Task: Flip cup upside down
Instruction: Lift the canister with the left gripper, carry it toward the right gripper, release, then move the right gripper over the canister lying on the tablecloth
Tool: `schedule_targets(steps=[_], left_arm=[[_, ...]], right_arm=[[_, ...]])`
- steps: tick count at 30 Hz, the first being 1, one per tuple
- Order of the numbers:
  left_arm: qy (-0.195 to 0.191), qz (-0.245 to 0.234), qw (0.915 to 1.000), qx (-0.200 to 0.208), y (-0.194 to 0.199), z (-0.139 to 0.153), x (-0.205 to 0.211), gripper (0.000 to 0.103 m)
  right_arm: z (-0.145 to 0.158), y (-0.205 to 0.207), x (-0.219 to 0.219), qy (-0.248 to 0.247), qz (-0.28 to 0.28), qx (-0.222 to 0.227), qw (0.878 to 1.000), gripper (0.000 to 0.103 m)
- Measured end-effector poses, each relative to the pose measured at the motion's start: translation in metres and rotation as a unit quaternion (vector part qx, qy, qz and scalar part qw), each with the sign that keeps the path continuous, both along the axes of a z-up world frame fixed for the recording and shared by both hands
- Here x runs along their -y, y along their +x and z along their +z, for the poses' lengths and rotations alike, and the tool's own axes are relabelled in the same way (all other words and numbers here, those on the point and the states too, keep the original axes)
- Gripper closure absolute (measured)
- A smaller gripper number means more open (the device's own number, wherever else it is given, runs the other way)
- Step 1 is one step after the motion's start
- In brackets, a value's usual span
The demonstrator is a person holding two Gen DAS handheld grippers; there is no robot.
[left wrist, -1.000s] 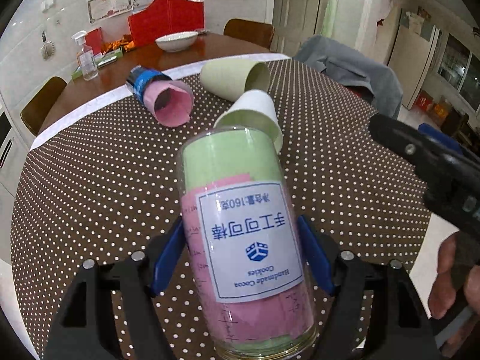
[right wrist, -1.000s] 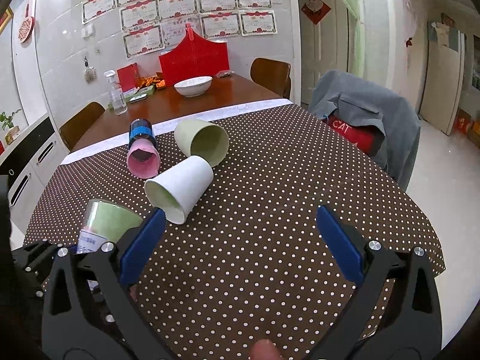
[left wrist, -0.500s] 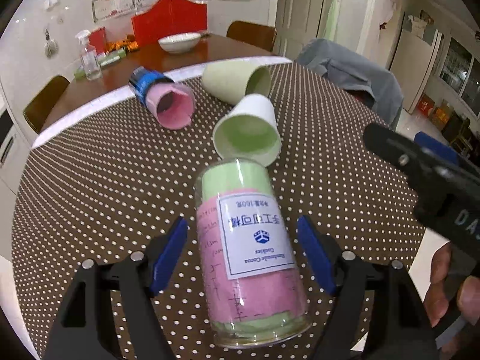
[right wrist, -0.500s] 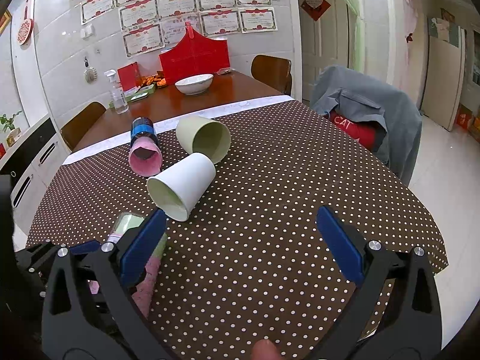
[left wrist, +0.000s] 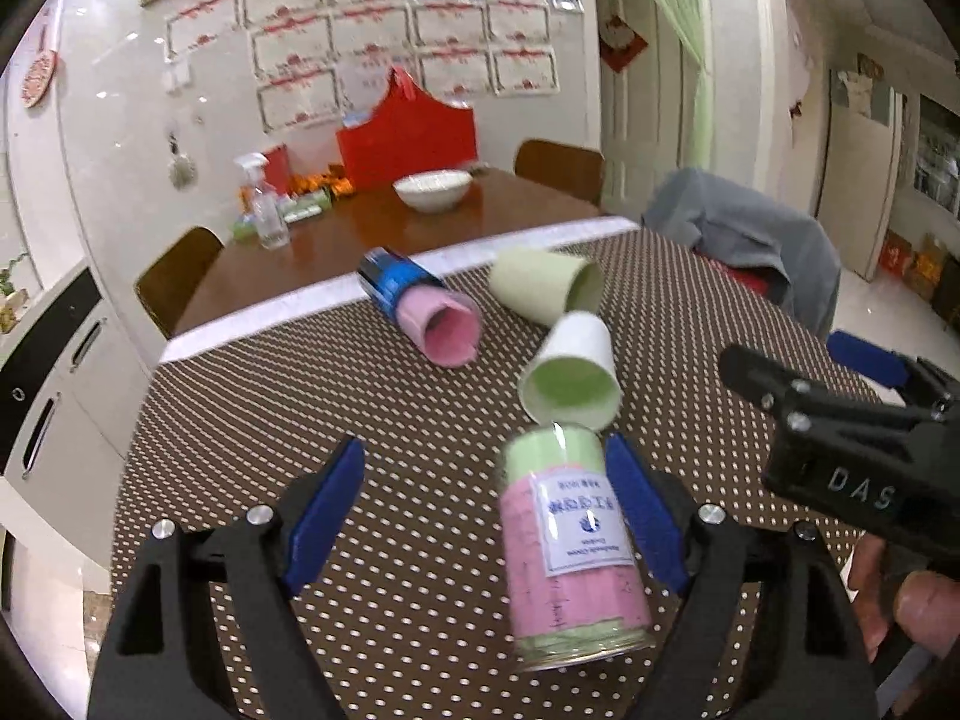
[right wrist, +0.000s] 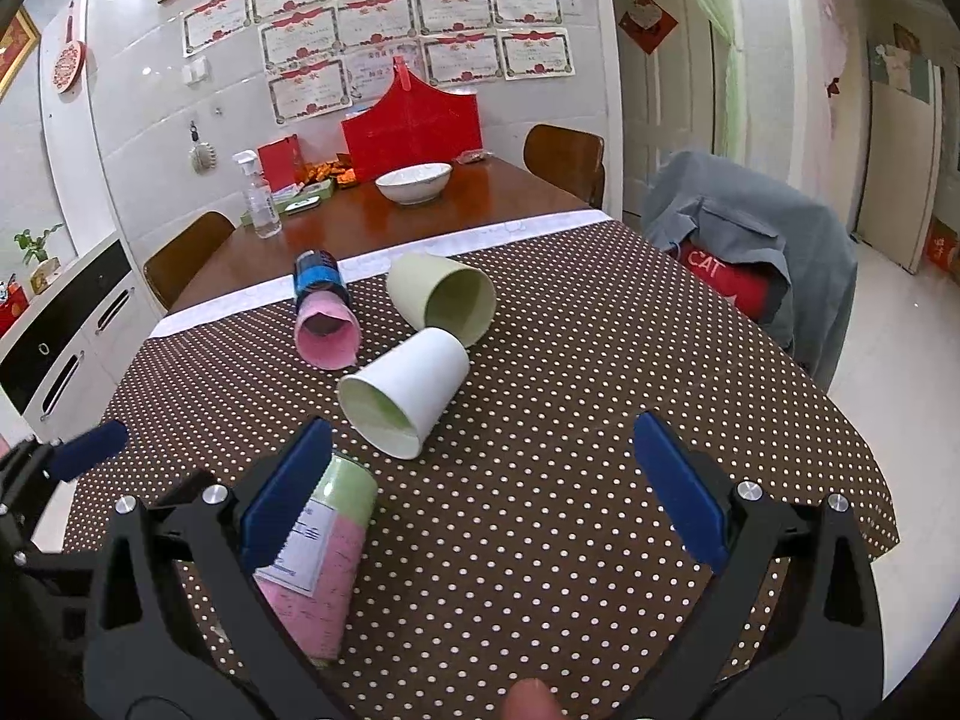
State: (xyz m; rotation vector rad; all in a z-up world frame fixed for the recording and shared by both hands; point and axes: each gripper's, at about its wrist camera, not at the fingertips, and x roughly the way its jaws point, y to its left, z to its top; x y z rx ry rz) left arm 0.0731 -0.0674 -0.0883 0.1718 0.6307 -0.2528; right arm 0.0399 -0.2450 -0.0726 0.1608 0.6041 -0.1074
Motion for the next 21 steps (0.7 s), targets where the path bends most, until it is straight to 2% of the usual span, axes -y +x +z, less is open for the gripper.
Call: schedule_targets(steps=[12,21], left_arm=[[-0.024,0.038,0.9978,0.048,-0.014,0.025,-0.03,0.022],[-0.025,0.068,0.9931,0.093,-0.024,0.042,-0.045,0.022]], right_arm=[[0.02,-0.001,-0.02,-0.001,0.032,0.012,0.999,0.005],[0.031,-0.004,-0.032,0.001,0.05,0.018,0.999,0.005]])
